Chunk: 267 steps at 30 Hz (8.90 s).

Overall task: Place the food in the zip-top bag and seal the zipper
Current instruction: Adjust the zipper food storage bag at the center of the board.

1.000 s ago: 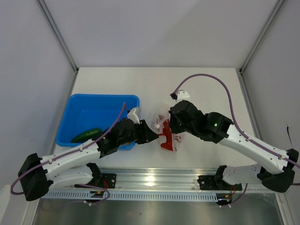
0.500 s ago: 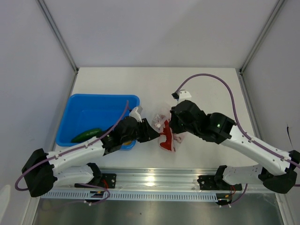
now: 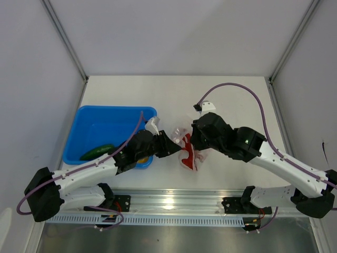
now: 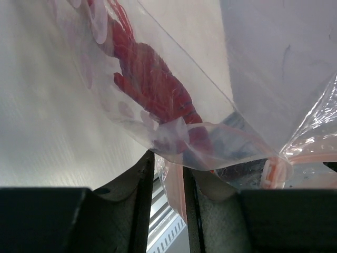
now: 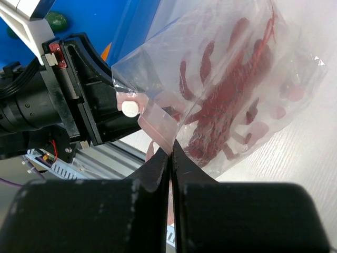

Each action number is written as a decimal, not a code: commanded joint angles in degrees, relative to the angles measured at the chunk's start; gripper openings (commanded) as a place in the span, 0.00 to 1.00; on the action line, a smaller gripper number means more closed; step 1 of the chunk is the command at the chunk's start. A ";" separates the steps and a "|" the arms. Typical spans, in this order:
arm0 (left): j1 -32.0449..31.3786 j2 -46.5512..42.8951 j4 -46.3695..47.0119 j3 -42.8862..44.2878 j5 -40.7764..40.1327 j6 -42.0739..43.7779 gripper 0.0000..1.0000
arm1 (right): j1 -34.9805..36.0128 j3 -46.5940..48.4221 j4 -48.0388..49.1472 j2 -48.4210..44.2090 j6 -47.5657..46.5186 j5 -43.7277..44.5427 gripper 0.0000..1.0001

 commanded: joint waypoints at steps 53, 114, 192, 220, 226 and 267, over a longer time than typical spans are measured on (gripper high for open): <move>-3.05 -7.21 -12.15 6.55 -4.29 3.71 0.08 | 1.25 0.80 1.83 -0.58 0.38 3.71 0.00; -9.56 3.33 -16.63 6.90 -1.47 7.21 0.56 | 2.75 -6.06 5.34 -0.84 0.03 3.89 0.00; -7.36 8.17 -7.31 8.76 18.30 8.36 0.01 | -3.22 -4.83 3.32 -2.34 -1.64 13.72 0.00; -10.00 3.77 -20.50 15.78 10.83 11.87 0.01 | -3.23 2.72 7.11 6.45 -10.25 8.54 0.03; -10.00 6.14 -20.59 17.71 8.38 13.10 0.01 | -0.51 3.17 5.78 7.16 -10.08 10.30 0.00; -9.47 -4.63 -13.64 14.73 2.32 19.25 1.00 | -0.85 3.09 1.21 3.38 -10.08 14.17 0.00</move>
